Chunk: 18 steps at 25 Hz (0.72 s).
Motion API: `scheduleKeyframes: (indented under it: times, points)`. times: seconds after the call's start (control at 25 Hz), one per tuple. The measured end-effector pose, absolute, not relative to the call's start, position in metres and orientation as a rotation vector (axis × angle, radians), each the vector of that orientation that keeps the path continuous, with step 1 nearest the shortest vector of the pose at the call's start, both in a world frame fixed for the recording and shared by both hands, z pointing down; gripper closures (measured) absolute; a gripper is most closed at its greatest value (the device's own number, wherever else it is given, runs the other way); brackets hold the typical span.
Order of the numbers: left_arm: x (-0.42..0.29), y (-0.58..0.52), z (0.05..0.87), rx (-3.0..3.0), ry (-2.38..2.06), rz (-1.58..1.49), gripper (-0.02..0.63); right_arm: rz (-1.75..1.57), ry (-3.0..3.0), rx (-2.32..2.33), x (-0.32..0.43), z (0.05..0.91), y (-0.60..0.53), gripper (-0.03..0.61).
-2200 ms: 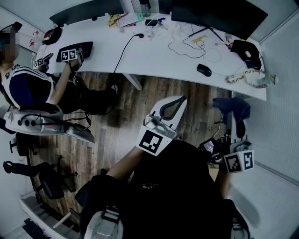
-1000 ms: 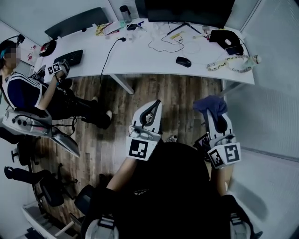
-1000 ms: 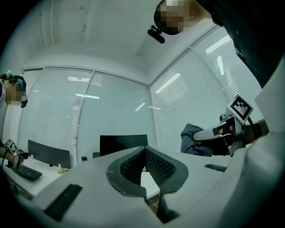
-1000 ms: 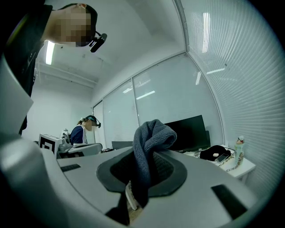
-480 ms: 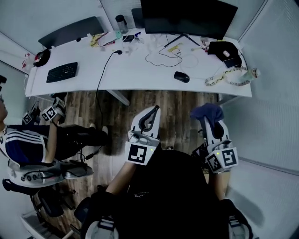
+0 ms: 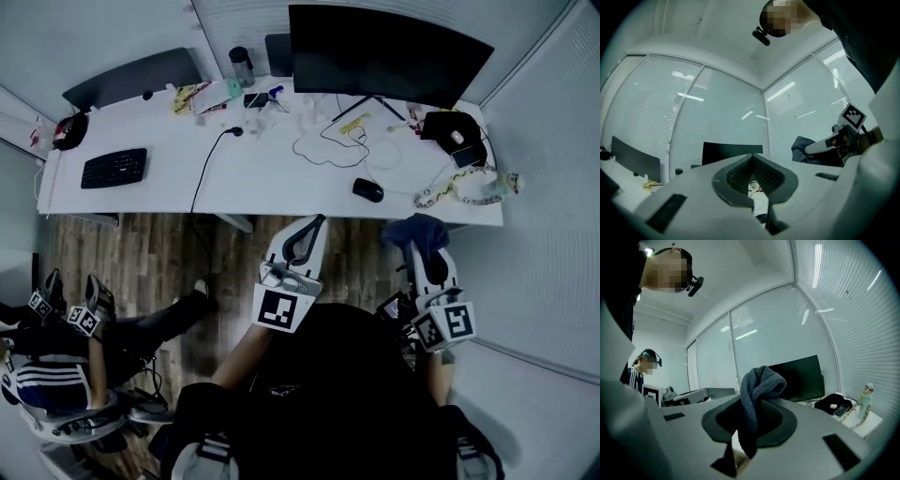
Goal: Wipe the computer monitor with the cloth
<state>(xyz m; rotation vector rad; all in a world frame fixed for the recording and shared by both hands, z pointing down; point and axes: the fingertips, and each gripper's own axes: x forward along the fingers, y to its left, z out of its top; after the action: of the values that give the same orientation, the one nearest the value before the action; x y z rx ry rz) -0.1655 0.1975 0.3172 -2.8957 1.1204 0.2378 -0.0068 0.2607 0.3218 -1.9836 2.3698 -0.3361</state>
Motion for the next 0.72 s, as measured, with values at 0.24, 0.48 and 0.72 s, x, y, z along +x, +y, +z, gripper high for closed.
scheduleKeyframes:
  times: [0.24,0.48,0.72]
  points:
    - [-0.19,0.145,0.316,-2.875,1.099,0.223,0.606,-0.303,2.336,-1.965,-0.031,0.32,0.206,0.511]
    - [-0.211,0.1,0.325,-2.867,1.16,0.209,0.606,-0.299,2.353,-1.967,-0.052,0.322,0.172,0.511]
    - [-0.202,0.075,0.332,-2.887,1.174,0.194,0.606,-0.35,2.362,-1.99,-0.038,0.331,0.148,0.511]
